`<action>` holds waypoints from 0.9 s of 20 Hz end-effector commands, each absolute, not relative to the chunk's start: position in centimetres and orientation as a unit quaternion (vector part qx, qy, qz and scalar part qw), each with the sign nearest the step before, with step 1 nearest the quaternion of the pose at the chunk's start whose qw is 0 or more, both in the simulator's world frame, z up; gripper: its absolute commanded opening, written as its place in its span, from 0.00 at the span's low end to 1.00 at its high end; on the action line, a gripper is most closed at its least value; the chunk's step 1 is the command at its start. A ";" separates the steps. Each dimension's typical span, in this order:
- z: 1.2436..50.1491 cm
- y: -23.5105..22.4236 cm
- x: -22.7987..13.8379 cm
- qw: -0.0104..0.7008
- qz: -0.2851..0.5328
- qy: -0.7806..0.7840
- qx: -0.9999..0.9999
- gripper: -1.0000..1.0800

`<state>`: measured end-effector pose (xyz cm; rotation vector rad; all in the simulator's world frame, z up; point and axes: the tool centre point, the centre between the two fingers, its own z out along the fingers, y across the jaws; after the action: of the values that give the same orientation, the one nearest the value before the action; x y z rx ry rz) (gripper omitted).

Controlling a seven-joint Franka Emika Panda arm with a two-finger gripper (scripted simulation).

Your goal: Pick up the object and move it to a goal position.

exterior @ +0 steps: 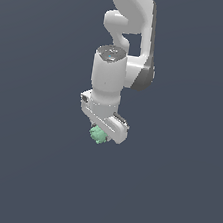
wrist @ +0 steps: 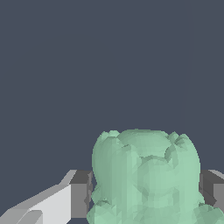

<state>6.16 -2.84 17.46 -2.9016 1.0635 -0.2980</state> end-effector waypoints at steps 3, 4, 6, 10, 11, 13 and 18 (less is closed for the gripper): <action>24.6 -1.5 7.9 0.028 -0.145 0.362 -0.920 0.00; 26.3 -1.2 8.2 0.030 -0.156 0.366 -0.917 0.00; 29.5 -0.6 8.7 0.033 -0.178 0.375 -0.909 0.00; 35.6 0.6 9.3 0.039 -0.219 0.390 -0.894 0.00; 37.1 0.9 9.4 0.040 -0.228 0.393 -0.890 0.00; 39.7 1.4 9.5 0.042 -0.246 0.399 -0.882 0.00; 45.0 2.5 9.4 0.046 -0.281 0.411 -0.866 0.00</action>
<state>9.43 2.21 43.54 -2.6604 1.2421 -0.8277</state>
